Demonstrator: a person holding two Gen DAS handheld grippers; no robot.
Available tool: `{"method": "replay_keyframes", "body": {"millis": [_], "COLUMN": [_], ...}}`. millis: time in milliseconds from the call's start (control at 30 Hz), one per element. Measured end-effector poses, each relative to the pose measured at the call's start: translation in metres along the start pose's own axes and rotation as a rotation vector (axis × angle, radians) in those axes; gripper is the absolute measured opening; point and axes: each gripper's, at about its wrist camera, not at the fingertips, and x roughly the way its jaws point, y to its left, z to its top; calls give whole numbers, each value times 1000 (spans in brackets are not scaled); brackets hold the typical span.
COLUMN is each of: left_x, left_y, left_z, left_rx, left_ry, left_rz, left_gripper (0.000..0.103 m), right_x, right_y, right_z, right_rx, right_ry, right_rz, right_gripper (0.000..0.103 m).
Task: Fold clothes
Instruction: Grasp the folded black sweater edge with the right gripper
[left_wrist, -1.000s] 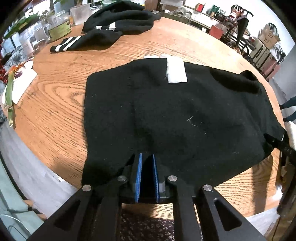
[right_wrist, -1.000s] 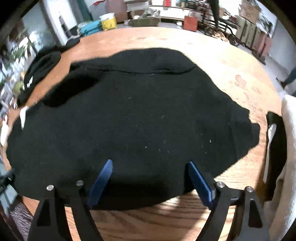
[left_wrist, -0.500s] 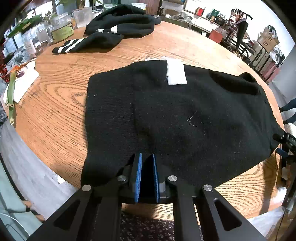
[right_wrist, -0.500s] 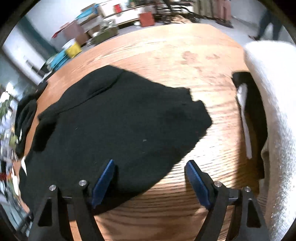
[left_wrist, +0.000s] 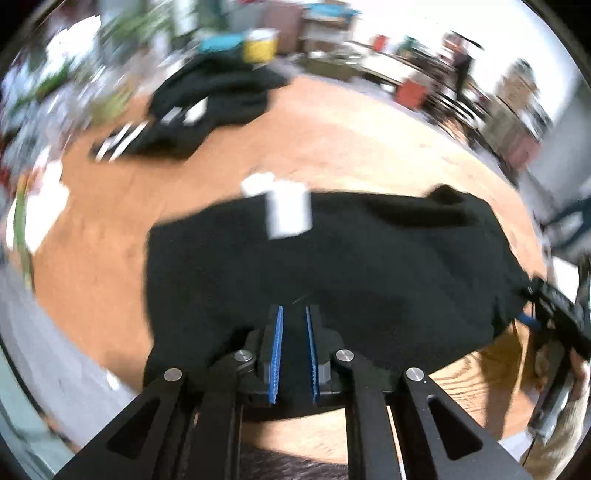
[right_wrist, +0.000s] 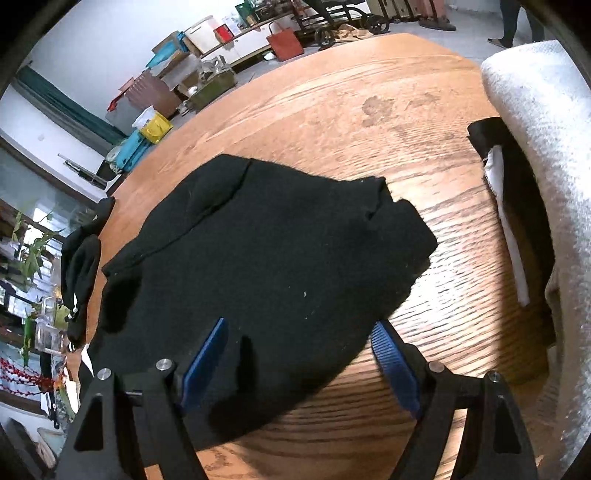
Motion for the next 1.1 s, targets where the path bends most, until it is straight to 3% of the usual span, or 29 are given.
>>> {"method": "replay_keyframes", "body": {"millis": [100, 200, 400, 533, 667, 733, 800, 967, 1100], "left_x": [10, 20, 42, 56, 62, 61, 59, 44, 38], "left_y": [-28, -51, -96, -90, -82, -79, -76, -79, -101], "left_z": [4, 3, 2, 1, 2, 3, 7, 26, 49], "left_rx": [73, 125, 223, 192, 141, 114, 61, -39, -42], "left_ry": [19, 45, 97, 128, 129, 131, 138, 131, 121], "left_rz": [6, 8, 12, -13, -52, -70, -112, -269, -359], "left_gripper": [22, 23, 25, 26, 27, 29, 40, 64, 67], "right_x": [-1, -2, -29, -19, -15, -17, -15, -20, -35], "right_y": [-4, -9, -33, -35, -29, -31, -37, -37, -11], "right_z": [5, 8, 11, 21, 27, 28, 33, 34, 26], "right_rx": [14, 24, 22, 14, -76, -79, -35, -37, -146], "right_ry": [4, -4, -103, -71, -68, -78, -85, -104, -148], "right_rz": [10, 10, -122, -85, -33, -25, 14, 125, 222], "right_gripper": [85, 85, 84, 86, 84, 75, 40, 25, 22]}}
